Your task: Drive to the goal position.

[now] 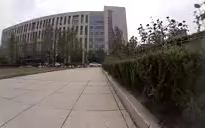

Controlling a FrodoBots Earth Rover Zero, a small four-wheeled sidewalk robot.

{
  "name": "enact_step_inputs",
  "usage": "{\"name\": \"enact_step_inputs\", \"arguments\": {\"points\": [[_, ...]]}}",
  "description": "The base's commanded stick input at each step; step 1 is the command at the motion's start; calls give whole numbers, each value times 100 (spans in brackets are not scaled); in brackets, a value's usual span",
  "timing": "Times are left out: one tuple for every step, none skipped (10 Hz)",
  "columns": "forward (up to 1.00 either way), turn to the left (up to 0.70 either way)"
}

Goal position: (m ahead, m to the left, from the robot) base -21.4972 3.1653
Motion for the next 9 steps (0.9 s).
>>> {"name": "enact_step_inputs", "arguments": {"points": [[0, 0], [0, 0], [0, 0], [0, 0], [1, 0], [3, 0], [3, 0], [3, 0], [3, 0]]}}
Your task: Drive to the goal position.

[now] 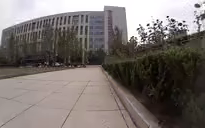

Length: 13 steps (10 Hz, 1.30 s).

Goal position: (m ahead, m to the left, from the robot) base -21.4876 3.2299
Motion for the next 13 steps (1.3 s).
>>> {"name": "enact_step_inputs", "arguments": {"points": [[3, 0], [3, 0], [3, 0], [3, 0], [3, 0], [3, 0], [3, 0], [3, 0], [3, 0], [3, 0], [3, 0], [3, 0], [1, 0]]}}
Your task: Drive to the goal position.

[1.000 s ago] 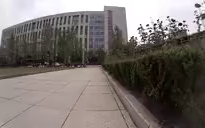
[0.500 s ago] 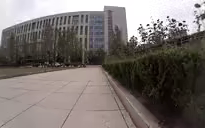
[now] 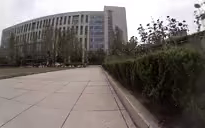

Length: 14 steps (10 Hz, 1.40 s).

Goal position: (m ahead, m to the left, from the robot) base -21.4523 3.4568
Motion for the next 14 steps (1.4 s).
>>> {"name": "enact_step_inputs", "arguments": {"points": [[0, 0], [0, 0], [0, 0], [0, 0], [0, 0], [0, 0], [0, 0], [0, 0], [2, 0], [3, 10], [1, 39], [0, 45], [0, 45], [0, 45]]}}
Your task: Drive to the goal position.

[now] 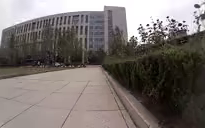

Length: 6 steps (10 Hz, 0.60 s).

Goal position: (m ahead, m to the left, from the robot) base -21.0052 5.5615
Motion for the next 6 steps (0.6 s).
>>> {"name": "enact_step_inputs", "arguments": {"points": [[0, 45], [0, 45], [0, 45], [1, 45], [3, 45], [4, 45]]}}
